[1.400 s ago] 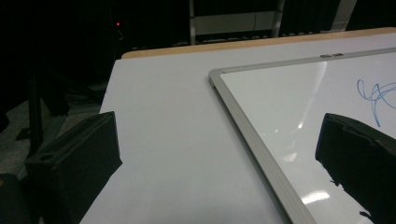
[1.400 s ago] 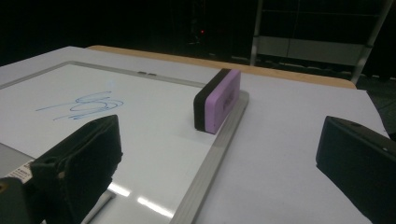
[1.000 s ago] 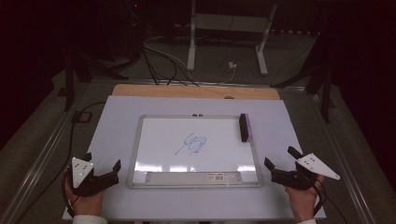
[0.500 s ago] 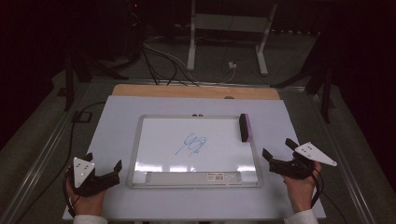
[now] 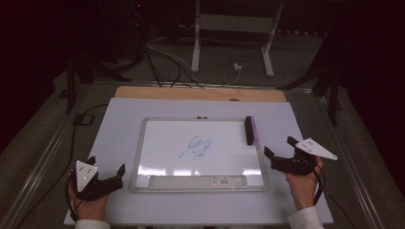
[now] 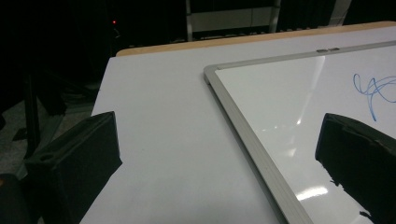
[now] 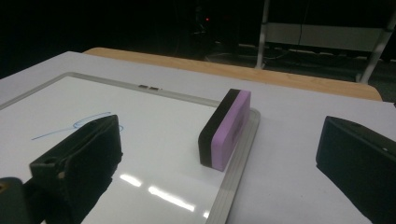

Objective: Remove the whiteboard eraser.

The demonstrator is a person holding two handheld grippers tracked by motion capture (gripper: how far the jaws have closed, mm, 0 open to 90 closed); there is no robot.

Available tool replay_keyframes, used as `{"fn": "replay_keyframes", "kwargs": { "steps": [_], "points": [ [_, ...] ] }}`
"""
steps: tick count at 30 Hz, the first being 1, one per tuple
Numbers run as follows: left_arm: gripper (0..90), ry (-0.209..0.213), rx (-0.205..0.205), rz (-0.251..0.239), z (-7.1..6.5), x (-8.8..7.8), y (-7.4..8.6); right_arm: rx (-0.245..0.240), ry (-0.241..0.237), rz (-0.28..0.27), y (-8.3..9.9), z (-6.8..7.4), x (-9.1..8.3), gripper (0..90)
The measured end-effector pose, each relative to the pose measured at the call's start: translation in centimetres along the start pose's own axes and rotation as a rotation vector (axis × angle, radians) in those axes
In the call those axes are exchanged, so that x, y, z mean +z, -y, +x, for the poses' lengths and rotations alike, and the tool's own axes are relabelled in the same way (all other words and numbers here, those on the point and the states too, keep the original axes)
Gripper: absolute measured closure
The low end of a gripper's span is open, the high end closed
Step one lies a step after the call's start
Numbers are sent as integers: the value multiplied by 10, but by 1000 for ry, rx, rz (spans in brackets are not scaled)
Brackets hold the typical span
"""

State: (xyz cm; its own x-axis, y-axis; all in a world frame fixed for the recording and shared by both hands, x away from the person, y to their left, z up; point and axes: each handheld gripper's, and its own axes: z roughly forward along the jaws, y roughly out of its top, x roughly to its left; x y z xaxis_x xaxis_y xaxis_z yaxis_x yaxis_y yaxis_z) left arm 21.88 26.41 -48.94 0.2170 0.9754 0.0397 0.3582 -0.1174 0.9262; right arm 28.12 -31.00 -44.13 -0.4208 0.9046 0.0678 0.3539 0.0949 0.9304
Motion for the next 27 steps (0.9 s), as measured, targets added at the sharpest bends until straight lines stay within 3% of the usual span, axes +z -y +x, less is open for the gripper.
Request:
{"fn": "replay_keyframes", "kwargs": {
  "steps": [27],
  "points": [
    [7,3,1,4,0,1,0,17,21,45,-9,-13,44,7]
  ]
}}
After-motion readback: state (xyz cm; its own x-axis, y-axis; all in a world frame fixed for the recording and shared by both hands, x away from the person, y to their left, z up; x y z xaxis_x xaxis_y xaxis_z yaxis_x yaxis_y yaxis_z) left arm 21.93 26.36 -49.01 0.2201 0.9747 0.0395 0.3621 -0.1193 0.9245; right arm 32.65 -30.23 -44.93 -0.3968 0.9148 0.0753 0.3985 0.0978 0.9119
